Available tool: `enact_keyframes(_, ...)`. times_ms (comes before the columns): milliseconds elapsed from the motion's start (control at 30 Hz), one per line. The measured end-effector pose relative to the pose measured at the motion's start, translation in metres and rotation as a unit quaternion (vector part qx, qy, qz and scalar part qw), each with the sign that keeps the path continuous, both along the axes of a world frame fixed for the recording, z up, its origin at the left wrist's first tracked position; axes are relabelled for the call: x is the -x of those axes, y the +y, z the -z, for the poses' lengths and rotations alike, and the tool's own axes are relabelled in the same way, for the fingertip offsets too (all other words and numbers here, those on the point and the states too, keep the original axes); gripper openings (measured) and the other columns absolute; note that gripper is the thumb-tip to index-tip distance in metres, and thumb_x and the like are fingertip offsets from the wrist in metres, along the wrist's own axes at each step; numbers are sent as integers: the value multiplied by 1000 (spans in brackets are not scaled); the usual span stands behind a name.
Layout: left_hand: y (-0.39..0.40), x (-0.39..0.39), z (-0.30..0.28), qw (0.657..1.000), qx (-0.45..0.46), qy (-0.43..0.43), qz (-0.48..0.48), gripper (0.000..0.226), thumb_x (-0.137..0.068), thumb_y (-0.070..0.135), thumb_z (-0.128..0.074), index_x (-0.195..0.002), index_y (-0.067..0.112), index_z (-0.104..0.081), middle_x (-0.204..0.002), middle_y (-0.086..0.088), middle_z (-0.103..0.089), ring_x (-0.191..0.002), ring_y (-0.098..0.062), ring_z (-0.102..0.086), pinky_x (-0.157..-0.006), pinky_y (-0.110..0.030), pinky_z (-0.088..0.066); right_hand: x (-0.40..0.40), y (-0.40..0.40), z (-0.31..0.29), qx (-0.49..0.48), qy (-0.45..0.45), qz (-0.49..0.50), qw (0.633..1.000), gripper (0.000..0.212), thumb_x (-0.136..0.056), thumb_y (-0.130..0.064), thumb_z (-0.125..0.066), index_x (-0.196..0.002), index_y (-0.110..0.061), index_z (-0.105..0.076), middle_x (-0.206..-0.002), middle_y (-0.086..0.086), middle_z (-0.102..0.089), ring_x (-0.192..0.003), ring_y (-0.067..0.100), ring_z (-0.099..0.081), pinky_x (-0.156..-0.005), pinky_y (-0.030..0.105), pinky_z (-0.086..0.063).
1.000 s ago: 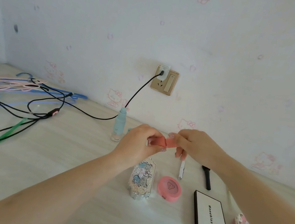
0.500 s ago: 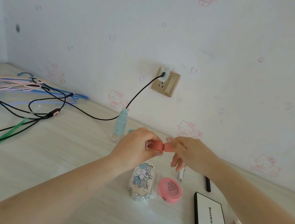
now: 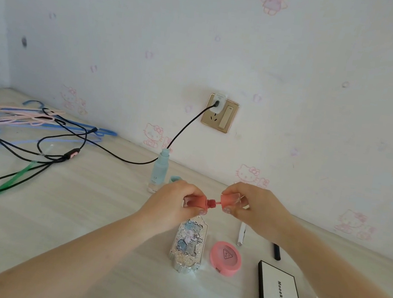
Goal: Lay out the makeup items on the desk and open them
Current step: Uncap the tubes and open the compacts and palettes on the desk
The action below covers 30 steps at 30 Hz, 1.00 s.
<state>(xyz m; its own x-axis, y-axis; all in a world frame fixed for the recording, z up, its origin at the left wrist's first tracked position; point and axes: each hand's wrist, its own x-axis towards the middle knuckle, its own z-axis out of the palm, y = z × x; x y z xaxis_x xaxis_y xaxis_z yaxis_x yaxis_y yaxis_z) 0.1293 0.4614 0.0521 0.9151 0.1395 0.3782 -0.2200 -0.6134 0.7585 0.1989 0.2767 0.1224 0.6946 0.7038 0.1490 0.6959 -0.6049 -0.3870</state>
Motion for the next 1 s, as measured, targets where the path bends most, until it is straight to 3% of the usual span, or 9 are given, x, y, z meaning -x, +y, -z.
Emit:
enact_keyframes(133, 3, -1, 4, 1000, 2, 1, -3, 14, -77, 27, -75, -87, 34, -67, -87, 13, -68, -89, -4, -60, -91, -23, -43, 0, -5, -1, 3, 4, 9, 1000, 20, -84, -24, -67, -101, -31, -60, -84, -26, -57, -80, -4, -55, -70, 4, -38)
enact_keyframes(300, 3, -2, 7, 1000, -4, 0, -5, 14, -77, 25, -74, -91, 26, -71, -87, 12, -68, -90, -1, -59, -85, -19, -43, -1, -10, 0, 11, 29, 25, 999, 17, -84, -26, -66, -96, -36, -58, -88, -21, -61, -75, -6, -54, -72, 10, -40)
enact_keyframes(433, 2, -4, 8, 1000, -3, -4, -12, 17, -77, 24, -74, -94, 26, -71, -87, 13, -68, -87, 0, -59, -81, -17, -43, -5, -14, 4, -4, 79, 50, 996, 8, -86, -29, -64, -93, -33, -62, -77, -12, -67, -74, 4, -64, -82, 31, -53)
enact_keyframes(500, 1, -7, 9, 1000, 3, -8, -14, 17, -77, 25, -74, -94, 26, -71, -80, 16, -64, -83, 5, -56, -75, -9, -41, -9, -17, 6, -16, 98, 56, 993, 6, -85, -30, -65, -89, -35, -63, -80, -7, -69, -79, 11, -67, -85, 39, -54)
enact_keyframes(633, 0, -18, 15, 998, 65, -1, -26, 19, -78, 27, -74, -96, 29, -70, -89, 17, -67, -90, 5, -60, -76, -6, -40, -20, -28, 13, -15, 114, 91, 989, 7, -85, -32, -65, -86, -37, -60, -87, -6, -68, -89, 18, -66, -87, 36, -50)
enact_keyframes(733, -1, -30, 19, 991, 131, 17, -18, 17, -78, 22, -74, -93, 30, -68, -92, 13, -71, -92, -2, -65, -86, -20, -48, -29, -32, 22, -109, 153, 138, 972, 9, -84, -25, -67, -89, -28, -61, -96, -5, -70, -93, 17, -64, -87, 33, -47)
enact_keyframes(867, -12, -42, 23, 980, 192, 48, -2, 16, -81, 11, -71, -87, 24, -64, -88, 2, -73, -86, -14, -69, -88, -30, -52, -37, -22, 41, -265, 255, 172, 914, 14, -82, -7, -67, -90, -15, -60, -100, -7, -73, -84, 6, -67, -82, 23, -46)
enact_keyframes(1000, -16, -57, 32, 974, 213, 63, -50, 15, -82, 12, -69, -86, 23, -61, -90, 1, -72, -86, -12, -69, -84, -29, -53, -47, -1, 62, -312, 304, 200, 878, 20, -80, -6, -70, -97, -9, -59, -99, -1, -70, -97, 17, -66, -89, 33, -52)
